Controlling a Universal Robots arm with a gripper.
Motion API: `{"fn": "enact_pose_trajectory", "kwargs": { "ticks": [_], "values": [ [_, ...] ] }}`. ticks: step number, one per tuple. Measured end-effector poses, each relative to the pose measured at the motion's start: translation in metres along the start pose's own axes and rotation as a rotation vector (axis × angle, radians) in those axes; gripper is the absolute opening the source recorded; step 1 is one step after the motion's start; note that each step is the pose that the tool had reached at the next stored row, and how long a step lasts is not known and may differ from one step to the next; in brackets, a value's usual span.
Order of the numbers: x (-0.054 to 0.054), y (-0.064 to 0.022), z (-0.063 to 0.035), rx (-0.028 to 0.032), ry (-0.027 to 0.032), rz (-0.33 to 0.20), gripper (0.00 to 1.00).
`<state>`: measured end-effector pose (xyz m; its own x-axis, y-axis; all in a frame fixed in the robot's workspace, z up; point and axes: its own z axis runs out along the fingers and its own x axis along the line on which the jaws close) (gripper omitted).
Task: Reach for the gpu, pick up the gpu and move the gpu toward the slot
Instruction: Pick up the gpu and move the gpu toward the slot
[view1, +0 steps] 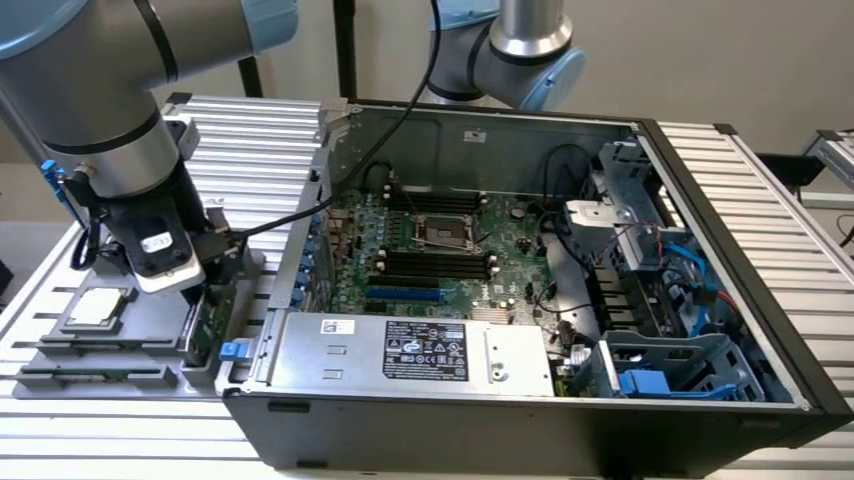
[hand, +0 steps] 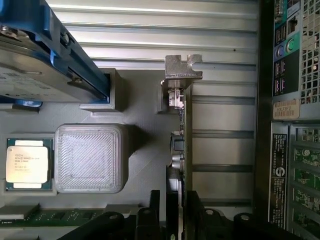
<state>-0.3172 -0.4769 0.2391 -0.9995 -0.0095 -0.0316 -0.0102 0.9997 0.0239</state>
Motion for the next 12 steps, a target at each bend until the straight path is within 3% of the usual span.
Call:
{"fn": "enact_pose_trajectory", "kwargs": {
  "ticks": [1, 12],
  "values": [
    [0.0, 0.0004, 0.0, 0.0001, 0.0, 0.0, 0.29],
    [-0.0001, 0.001, 0.0, 0.0009, 0.0001, 0.0, 0.26]
  ]
}}
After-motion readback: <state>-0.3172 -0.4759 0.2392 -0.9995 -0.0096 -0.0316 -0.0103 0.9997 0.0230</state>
